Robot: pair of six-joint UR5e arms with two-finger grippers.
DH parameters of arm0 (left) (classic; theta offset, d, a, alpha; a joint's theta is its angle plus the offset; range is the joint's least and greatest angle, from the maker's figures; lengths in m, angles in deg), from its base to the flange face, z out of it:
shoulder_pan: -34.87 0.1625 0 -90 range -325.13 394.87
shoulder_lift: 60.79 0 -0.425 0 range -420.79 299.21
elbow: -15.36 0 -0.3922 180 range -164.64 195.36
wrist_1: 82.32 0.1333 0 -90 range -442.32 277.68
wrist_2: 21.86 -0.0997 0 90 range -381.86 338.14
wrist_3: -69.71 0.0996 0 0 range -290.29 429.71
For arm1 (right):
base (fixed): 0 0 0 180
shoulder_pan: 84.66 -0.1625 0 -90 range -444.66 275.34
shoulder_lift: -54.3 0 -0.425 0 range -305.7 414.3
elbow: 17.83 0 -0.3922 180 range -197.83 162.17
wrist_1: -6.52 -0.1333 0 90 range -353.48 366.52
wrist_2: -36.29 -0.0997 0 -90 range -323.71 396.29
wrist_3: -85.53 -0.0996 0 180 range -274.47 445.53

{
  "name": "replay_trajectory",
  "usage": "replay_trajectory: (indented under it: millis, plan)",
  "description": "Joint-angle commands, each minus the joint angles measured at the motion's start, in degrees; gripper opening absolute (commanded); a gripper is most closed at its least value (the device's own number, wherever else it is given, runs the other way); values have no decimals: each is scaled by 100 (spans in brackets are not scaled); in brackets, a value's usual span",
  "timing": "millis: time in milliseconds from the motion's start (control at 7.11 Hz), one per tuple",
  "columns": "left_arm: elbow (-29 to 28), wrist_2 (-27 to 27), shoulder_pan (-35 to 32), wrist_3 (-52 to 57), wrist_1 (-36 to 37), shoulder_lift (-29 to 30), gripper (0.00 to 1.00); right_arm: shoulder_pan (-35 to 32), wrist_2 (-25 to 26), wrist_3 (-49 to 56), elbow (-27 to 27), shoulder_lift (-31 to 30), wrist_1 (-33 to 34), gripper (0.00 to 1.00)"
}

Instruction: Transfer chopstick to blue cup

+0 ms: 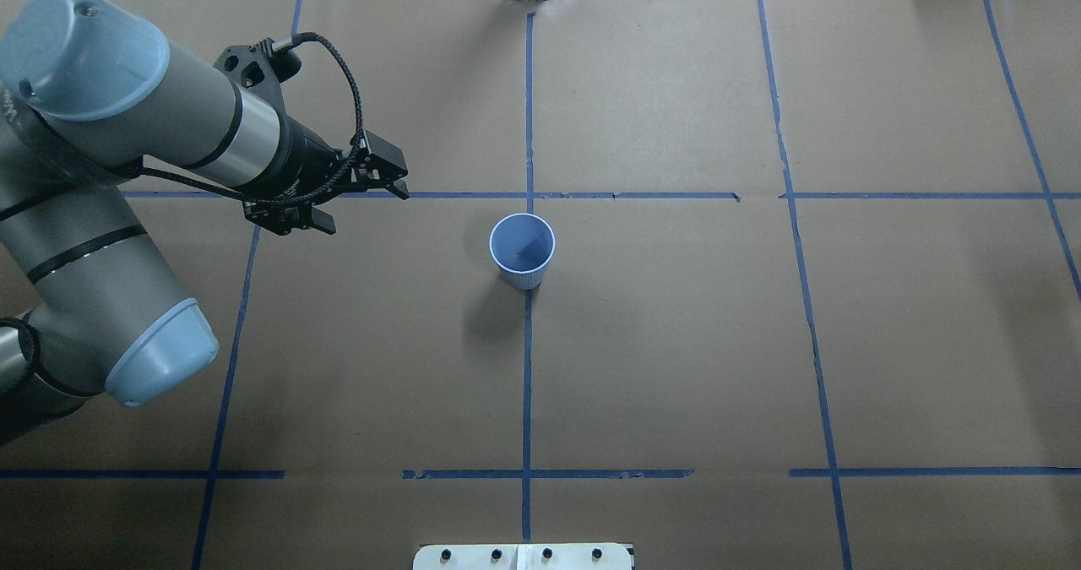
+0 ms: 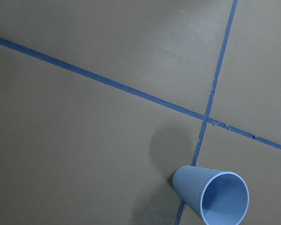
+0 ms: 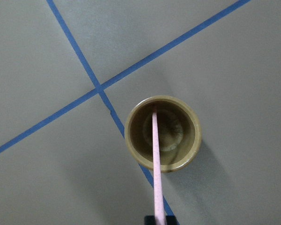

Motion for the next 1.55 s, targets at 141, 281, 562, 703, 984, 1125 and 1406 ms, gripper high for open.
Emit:
replay_trajectory:
  millis: [141, 281, 562, 703, 984, 1125, 1406]
  plan:
    - [34, 0, -7, 4, 0, -17, 100, -39, -270, -8, 1337, -36, 1342, 0]
    - [139, 0, -16, 12, 0, -130, 100, -39, -1160, -51, 1506, -35, 1513, 0]
    - [227, 9, -138, 12, 0, -288, 100, 101, -2533, -243, 1552, -18, 1489, 0]
    - [254, 9, -261, 39, -44, -385, 100, 450, -2914, -698, 1682, 183, 1454, 0]
    - [245, 18, -411, 65, -71, -517, 100, 1205, -3287, -3166, 1291, 1766, 895, 0]
    - [219, 18, -463, 65, -71, -526, 100, 1775, -3261, -4355, 1001, 2463, 386, 0]
    - [158, 18, -525, 74, -193, -553, 100, 2603, -3060, -5454, 359, 3616, 74, 0]
